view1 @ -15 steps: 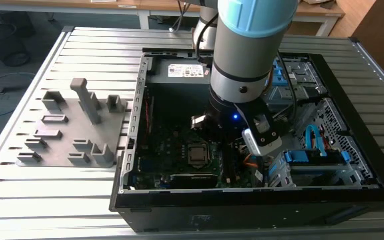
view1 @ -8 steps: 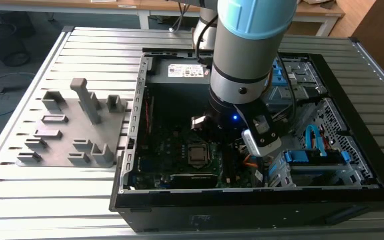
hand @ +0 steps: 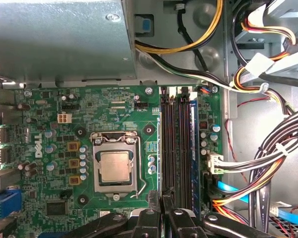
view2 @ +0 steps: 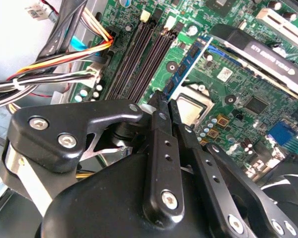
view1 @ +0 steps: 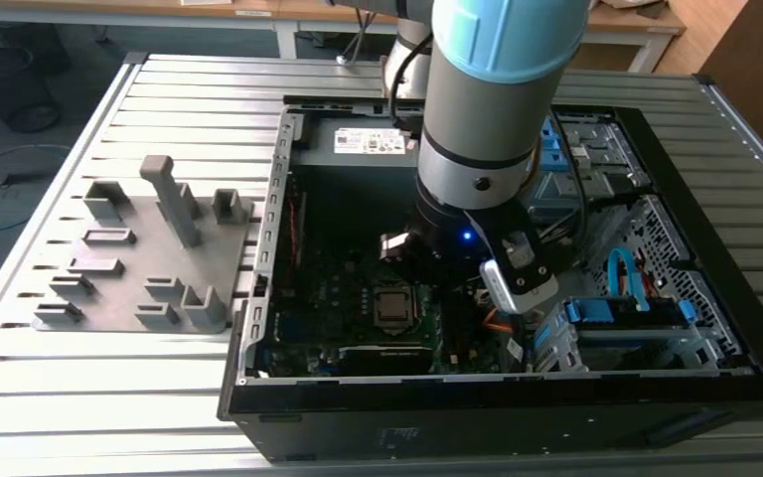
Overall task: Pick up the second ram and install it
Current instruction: 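Insert the second ram into the second slot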
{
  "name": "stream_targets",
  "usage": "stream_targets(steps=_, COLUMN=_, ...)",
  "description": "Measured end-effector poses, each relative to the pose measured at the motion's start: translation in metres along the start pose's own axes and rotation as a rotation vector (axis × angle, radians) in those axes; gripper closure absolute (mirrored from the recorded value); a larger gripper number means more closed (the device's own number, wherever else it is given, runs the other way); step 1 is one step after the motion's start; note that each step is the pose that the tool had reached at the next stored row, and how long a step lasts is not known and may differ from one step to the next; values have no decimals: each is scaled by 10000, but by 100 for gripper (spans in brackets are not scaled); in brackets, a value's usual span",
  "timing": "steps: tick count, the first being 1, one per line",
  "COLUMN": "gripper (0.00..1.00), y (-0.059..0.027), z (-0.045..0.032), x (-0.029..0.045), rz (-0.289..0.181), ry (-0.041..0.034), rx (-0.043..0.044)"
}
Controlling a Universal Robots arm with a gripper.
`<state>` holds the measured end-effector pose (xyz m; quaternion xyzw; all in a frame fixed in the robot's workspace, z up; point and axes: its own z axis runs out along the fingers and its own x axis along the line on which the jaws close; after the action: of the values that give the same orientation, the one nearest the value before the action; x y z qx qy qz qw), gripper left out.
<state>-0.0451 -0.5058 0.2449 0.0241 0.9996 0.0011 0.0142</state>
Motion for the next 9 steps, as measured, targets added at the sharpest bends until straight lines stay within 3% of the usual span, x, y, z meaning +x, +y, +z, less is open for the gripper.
stream_targets(steps=9, gripper=86, y=0, z=30, x=1, rz=0, ry=0, rx=0)
